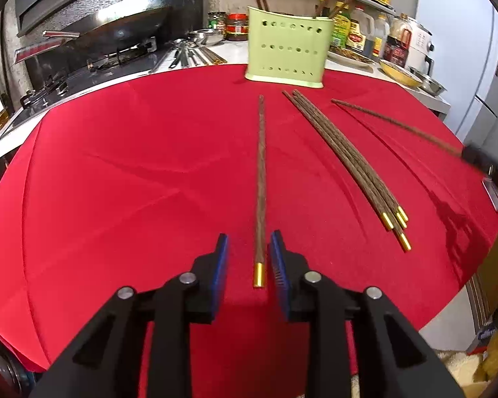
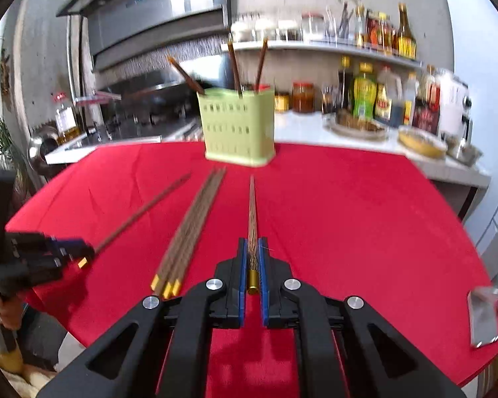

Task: Organize utensils
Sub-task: 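Lift both held chopsticks off the red cloth and tilt them upright, then carry both upright chopsticks above the green holder, then lower both chopsticks into the green holder and open both grippers, then move both open grippers back down toward the remaining chopsticks, then grasp a loose chopstick with the right gripper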

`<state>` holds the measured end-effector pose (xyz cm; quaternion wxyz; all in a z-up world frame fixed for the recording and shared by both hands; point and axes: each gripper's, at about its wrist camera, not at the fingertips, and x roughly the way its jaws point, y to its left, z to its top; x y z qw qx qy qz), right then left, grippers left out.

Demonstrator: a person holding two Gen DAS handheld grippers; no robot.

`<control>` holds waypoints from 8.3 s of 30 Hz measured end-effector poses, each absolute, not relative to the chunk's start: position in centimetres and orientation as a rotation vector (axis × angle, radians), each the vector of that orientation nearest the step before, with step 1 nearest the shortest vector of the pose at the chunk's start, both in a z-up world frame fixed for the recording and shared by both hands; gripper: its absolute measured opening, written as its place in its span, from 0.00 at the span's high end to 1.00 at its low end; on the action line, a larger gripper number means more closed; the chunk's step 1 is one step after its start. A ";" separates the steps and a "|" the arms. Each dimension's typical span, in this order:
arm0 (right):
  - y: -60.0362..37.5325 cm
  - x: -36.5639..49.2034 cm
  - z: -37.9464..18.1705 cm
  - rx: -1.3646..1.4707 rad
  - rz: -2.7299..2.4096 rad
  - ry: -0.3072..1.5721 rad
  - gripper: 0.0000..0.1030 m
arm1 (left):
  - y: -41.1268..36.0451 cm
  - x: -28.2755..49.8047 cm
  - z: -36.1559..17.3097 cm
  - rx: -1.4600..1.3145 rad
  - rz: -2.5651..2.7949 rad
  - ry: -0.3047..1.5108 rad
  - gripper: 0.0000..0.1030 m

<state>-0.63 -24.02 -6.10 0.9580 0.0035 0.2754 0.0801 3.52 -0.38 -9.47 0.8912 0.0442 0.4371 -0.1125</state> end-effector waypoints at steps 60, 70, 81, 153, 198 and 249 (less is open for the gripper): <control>-23.9 -0.7 0.6 -0.010 0.191 0.423 0.93 | 1.7 2.8 2.8 0.017 -0.209 0.509 0.94; -23.9 3.1 7.2 -0.036 0.192 0.318 0.93 | 1.6 4.2 7.2 0.010 -0.239 0.415 0.94; -24.0 6.9 6.5 -0.028 0.173 0.337 0.92 | -1.1 7.9 6.5 0.042 -0.292 0.464 0.94; -25.7 14.7 11.7 -0.062 0.095 0.179 0.93 | -4.7 16.1 14.0 -0.027 -0.332 0.270 0.94; -23.6 3.9 3.4 -0.061 0.213 0.418 0.50 | -0.2 7.9 3.3 0.075 -0.096 0.578 0.37; -19.9 5.4 -11.5 -0.050 0.261 0.829 0.93 | 1.1 6.5 -7.8 0.059 -0.093 0.863 0.37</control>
